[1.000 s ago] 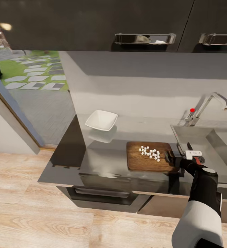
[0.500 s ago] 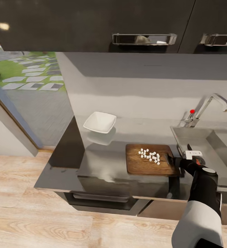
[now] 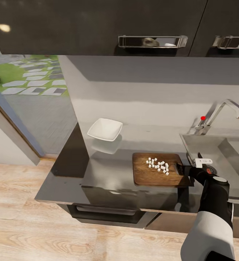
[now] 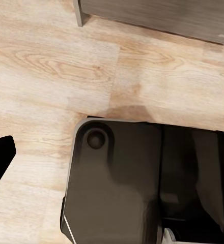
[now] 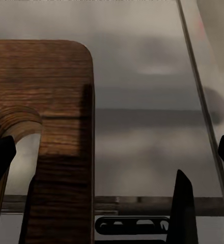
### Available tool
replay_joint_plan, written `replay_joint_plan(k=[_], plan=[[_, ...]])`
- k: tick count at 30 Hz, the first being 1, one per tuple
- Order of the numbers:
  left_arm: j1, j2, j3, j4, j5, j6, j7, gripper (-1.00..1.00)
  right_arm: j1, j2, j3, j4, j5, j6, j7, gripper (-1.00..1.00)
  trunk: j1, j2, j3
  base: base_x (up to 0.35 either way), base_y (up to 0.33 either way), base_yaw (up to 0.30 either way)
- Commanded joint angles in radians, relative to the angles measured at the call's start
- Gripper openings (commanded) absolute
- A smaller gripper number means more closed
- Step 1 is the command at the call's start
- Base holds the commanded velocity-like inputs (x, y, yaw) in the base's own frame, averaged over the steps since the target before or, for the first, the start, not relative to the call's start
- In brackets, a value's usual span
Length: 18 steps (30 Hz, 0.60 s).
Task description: In the kitchen, take the Vidalia onion out of the sink, dice it on the chopping board with the paring knife, put the diced onion into the bowl on the countertop, then place both the paring knife and the chopping board into the sink.
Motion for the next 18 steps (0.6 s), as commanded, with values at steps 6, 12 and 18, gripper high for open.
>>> replay_joint_plan(k=[6,12,18], plan=[[0.000,-0.001,0.001,-0.001,0.006,0.000,-0.004,1.00,-0.001,0.001,-0.003,-0.002,0.006,0.002,0.007,1.00,0.001,-0.002,-0.002,-0.043,0.000,0.000],[0.000,-0.001,0.001,-0.002,0.006,0.000,-0.004,1.00,-0.001,0.001,-0.003,-0.001,0.006,0.002,0.007,1.00,0.001,-0.002,-0.002,-0.007,0.000,0.000],[0.000,-0.001,0.001,-0.002,0.006,-0.001,-0.004,1.00,-0.002,0.001,-0.003,-0.001,0.006,0.002,0.007,1.00,0.001,-0.002,-0.002,0.000,0.000,0.000]])
